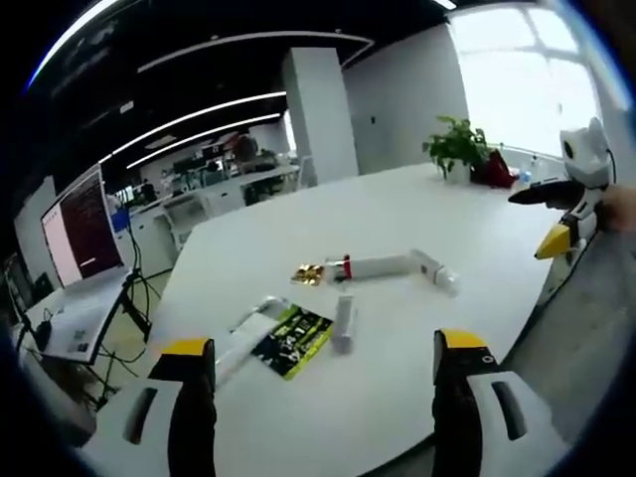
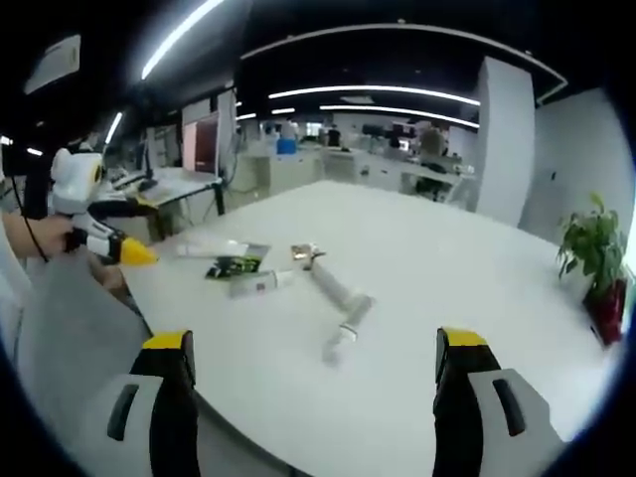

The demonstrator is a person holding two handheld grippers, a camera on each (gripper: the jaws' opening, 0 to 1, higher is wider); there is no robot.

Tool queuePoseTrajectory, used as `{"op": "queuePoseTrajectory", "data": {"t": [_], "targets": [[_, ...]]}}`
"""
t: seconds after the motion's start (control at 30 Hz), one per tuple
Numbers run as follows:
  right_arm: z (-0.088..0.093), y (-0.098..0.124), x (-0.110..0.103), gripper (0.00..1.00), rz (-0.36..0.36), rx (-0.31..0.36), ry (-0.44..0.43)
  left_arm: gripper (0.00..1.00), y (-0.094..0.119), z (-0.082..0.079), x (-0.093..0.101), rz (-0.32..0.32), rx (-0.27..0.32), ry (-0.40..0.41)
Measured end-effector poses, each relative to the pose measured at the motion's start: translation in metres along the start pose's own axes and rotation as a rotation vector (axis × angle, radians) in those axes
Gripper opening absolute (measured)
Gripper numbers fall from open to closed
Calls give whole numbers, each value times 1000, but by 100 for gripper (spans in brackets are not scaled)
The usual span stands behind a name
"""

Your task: Arrange the skincare products in the storage area until every visible bottle or jar stands upright without overlapping.

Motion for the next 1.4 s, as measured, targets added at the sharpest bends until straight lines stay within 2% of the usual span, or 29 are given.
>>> {"op": "queuePoseTrajectory", "data": {"t": [0.37, 0.5, 0.83, 1.1, 1.2, 1.4], "targets": [[0, 1, 1, 99, 11, -9, 0, 86, -1, -2, -4, -3, -11, 14], [1, 0, 2, 99, 14, -13, -4, 85, -5, 1, -9, 22, -58, -27], [1, 0, 2, 99, 16, -20, 8, 83, -21, 10, -36, 22, -92, -54], [2, -1, 2, 99, 10, -28, 12, 81, -32, 21, -41, 49, -141, -68], [2, -1, 2, 99, 11, -29, 14, 79, -38, 26, -45, 62, -169, -88], [2, -2, 3, 99, 15, -31, 17, 77, -49, 30, -58, 72, -188, -107]]}}
Point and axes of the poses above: the point that each gripper's makers call its tool centre point, and the gripper's own axes: y roughly backward along the fingers, x roughly to its right, z roughly out of its underside, the point moved 7 cm from there along y, roughly backward along the fingers, and after that the axes turned 15 degrees about x, right-handed, at the moved point
